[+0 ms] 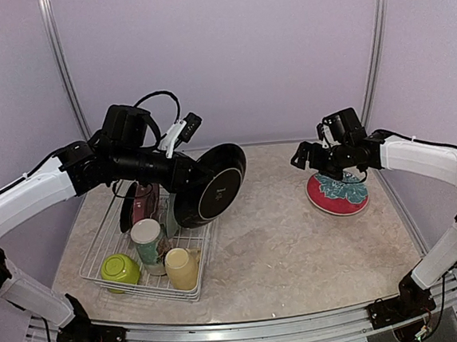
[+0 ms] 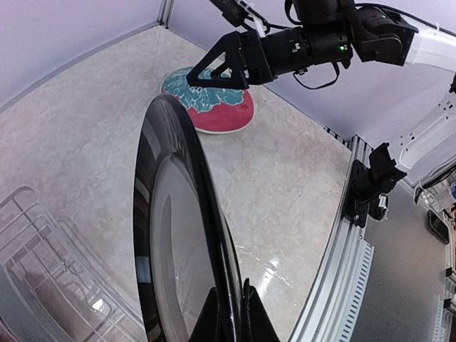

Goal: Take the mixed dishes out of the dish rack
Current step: Pass from the left arm to the right

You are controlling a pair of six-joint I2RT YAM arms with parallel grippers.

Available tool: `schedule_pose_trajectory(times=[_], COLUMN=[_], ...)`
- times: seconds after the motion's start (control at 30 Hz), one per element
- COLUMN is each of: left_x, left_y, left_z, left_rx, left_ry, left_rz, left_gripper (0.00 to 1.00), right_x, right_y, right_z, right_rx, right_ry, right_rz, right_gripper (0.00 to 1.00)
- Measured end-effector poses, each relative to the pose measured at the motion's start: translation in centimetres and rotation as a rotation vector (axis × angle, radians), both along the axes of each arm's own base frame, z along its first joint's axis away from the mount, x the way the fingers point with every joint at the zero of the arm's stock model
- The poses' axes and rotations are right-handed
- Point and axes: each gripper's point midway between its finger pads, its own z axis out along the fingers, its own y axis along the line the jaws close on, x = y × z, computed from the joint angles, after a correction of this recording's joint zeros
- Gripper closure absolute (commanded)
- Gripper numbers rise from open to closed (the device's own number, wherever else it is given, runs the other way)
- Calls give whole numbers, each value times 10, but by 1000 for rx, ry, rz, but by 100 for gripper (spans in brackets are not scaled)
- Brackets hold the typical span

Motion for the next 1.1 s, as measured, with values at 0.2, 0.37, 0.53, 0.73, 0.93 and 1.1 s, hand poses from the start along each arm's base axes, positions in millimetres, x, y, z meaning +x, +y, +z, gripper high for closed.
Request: schedule_pose_trajectory(times=[0.2, 0.37, 0.53, 0.73, 0.93, 1.1], left_x=[-6, -21, -32, -9, 18, 28], left_y=[-5, -26, -65, -87, -81, -81], left_z=[0, 13, 9, -29, -47, -38], left_rx=[-6, 4, 90, 253, 408, 434], left_ry=[-212, -401, -689, -872, -1017, -1108], left_rz=[-98, -198, -296, -333, -293, -249], left_gripper=[100, 100, 100, 100, 100, 100], right_x=[7, 8, 4, 1, -11, -13], right_y=[20, 27, 25, 11, 2, 32], right_z=[25, 34, 35, 61, 102, 107], right_rx=[128, 189, 237, 238, 265, 343], right_ry=[-18, -8, 36, 19, -64, -61], right_rz=[22, 15, -32, -106, -102, 9], right_gripper=[0, 0, 0, 0, 0, 11])
